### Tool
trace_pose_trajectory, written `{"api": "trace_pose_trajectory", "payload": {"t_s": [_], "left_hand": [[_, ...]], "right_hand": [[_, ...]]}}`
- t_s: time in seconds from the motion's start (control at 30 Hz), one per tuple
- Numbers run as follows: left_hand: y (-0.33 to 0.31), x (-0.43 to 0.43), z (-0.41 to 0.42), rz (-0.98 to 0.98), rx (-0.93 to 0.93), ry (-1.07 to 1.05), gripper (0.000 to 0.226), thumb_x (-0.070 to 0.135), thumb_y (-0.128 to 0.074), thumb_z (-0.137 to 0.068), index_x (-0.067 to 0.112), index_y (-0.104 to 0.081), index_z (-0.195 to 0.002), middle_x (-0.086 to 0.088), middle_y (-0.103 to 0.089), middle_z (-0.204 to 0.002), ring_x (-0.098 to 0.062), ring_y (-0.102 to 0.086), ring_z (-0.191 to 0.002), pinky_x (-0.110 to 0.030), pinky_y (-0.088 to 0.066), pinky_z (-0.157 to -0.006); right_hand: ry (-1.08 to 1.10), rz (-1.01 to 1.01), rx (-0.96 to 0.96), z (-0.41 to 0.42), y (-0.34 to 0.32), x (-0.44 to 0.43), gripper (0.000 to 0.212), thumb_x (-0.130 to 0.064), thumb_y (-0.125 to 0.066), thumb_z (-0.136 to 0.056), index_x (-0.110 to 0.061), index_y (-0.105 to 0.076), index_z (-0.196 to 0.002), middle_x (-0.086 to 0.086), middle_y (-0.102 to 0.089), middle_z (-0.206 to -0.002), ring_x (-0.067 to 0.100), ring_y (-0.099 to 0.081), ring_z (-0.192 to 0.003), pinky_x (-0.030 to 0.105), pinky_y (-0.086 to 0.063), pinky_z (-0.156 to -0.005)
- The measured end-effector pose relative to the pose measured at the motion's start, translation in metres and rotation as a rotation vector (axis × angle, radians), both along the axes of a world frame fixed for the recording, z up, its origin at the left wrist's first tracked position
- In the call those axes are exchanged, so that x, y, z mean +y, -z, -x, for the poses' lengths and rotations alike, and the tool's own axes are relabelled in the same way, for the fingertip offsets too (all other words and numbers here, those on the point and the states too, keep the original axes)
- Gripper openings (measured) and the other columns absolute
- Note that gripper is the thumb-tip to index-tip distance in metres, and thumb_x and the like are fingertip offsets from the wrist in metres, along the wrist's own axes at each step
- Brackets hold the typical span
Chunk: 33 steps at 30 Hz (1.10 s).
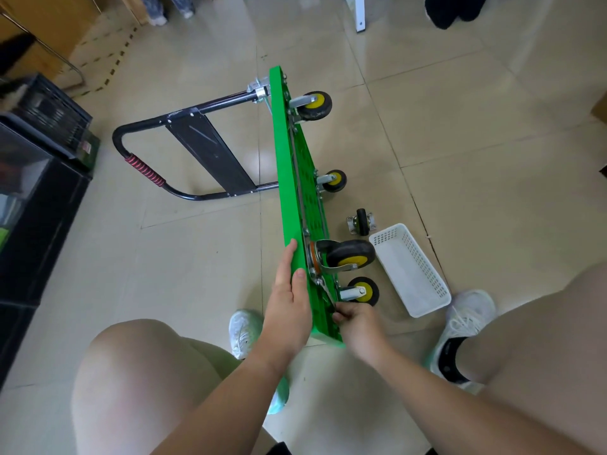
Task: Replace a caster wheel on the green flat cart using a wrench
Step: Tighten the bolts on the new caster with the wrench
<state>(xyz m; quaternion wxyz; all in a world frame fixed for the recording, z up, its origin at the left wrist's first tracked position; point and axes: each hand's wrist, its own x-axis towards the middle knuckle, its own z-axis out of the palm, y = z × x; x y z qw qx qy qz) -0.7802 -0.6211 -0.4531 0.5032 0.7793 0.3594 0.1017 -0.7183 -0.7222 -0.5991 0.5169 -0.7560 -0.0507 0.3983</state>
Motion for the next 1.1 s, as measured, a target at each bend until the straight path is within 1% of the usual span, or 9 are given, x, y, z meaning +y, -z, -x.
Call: {"api": "trace_pose_trajectory", "payload": {"t_s": [0.17,0.3,0.47,0.57,0.7,0.83,0.93,1.03,1.1], "left_hand": [[-0.006,-0.001,0.001,-0.015,0.034,0.03,0.048,0.024,-0.032,-0.113,0.046,-0.028,-0.156,0.044,-0.035,-0.132,0.043,-0.032,-0.107,0.011,-0.021,-0.087],[-0.008,-0.001,0.002,-0.007,0.056,0.03,0.049,0.028,-0.031,-0.113,0.046,-0.027,-0.159,0.03,-0.04,-0.141,0.023,-0.042,-0.112,0.01,-0.024,-0.086],[-0.008,-0.002,0.004,0.012,0.074,0.03,0.048,0.036,-0.031,-0.113,0.056,-0.023,-0.156,0.019,-0.049,-0.143,-0.019,-0.06,-0.117,-0.022,-0.041,-0.093],[-0.007,-0.001,0.004,-0.007,0.067,0.04,0.048,0.035,-0.031,-0.113,0.056,-0.023,-0.155,0.015,-0.049,-0.147,-0.016,-0.057,-0.121,-0.023,-0.041,-0.099],[0.0,0.002,0.004,-0.019,0.082,0.04,0.048,0.039,-0.029,-0.112,0.06,-0.021,-0.154,0.001,-0.054,-0.151,-0.035,-0.059,-0.126,-0.045,-0.046,-0.108],[-0.005,-0.001,0.004,-0.003,0.055,0.05,0.048,0.032,-0.03,-0.113,0.057,-0.022,-0.154,0.023,-0.038,-0.152,-0.007,-0.047,-0.134,-0.024,-0.036,-0.113],[-0.008,-0.001,0.004,0.009,0.056,0.044,0.049,0.031,-0.03,-0.113,0.053,-0.023,-0.157,0.028,-0.037,-0.145,-0.003,-0.047,-0.132,-0.021,-0.035,-0.113],[-0.009,-0.003,0.003,0.024,0.053,0.034,0.049,0.028,-0.03,-0.114,0.05,-0.024,-0.158,0.031,-0.036,-0.14,0.021,-0.041,-0.119,0.006,-0.026,-0.096],[-0.008,-0.003,0.002,0.025,0.049,0.027,0.049,0.026,-0.031,-0.114,0.049,-0.025,-0.156,0.03,-0.037,-0.14,0.038,-0.038,-0.104,0.013,-0.021,-0.084]], "right_hand": [[0.031,-0.005,-0.024,0.006,-0.002,-0.003,0.023,-0.009,-0.064,-0.095,-0.016,-0.076,-0.113,-0.002,-0.075,-0.106,0.019,-0.069,-0.104,0.04,-0.054,-0.101],[-0.037,0.025,-0.078,0.0,-0.019,-0.016,0.019,-0.008,-0.062,-0.095,-0.015,-0.077,-0.105,-0.005,-0.071,-0.097,0.015,-0.065,-0.095,0.033,-0.053,-0.093],[-0.061,0.009,-0.07,0.003,-0.029,-0.036,0.027,-0.004,-0.056,-0.099,-0.021,-0.075,-0.108,-0.011,-0.072,-0.096,0.015,-0.066,-0.096,0.014,-0.045,-0.076],[-0.071,-0.067,-0.07,0.01,-0.042,-0.038,0.028,-0.006,-0.059,-0.099,-0.022,-0.073,-0.117,-0.016,-0.072,-0.105,0.006,-0.065,-0.101,0.018,-0.048,-0.09],[-0.035,-0.121,-0.047,0.006,-0.047,-0.031,0.032,-0.006,-0.058,-0.099,-0.02,-0.071,-0.125,-0.012,-0.074,-0.113,0.008,-0.067,-0.108,0.028,-0.049,-0.104],[-0.037,-0.147,-0.039,0.002,-0.046,-0.026,0.03,-0.008,-0.059,-0.099,-0.018,-0.072,-0.123,-0.009,-0.075,-0.112,0.009,-0.069,-0.107,0.031,-0.052,-0.102],[-0.036,-0.138,-0.021,0.002,-0.05,-0.021,0.028,-0.008,-0.059,-0.099,-0.018,-0.073,-0.122,-0.007,-0.075,-0.109,0.008,-0.069,-0.098,0.024,-0.055,-0.093],[-0.044,-0.115,-0.024,-0.001,-0.054,-0.018,0.03,-0.008,-0.06,-0.098,-0.017,-0.071,-0.125,-0.005,-0.074,-0.109,0.011,-0.069,-0.1,0.029,-0.054,-0.099],[-0.068,-0.081,-0.05,-0.003,-0.054,-0.018,0.031,-0.01,-0.061,-0.098,-0.017,-0.069,-0.127,-0.003,-0.073,-0.113,0.014,-0.068,-0.105,0.033,-0.052,-0.103]]}}
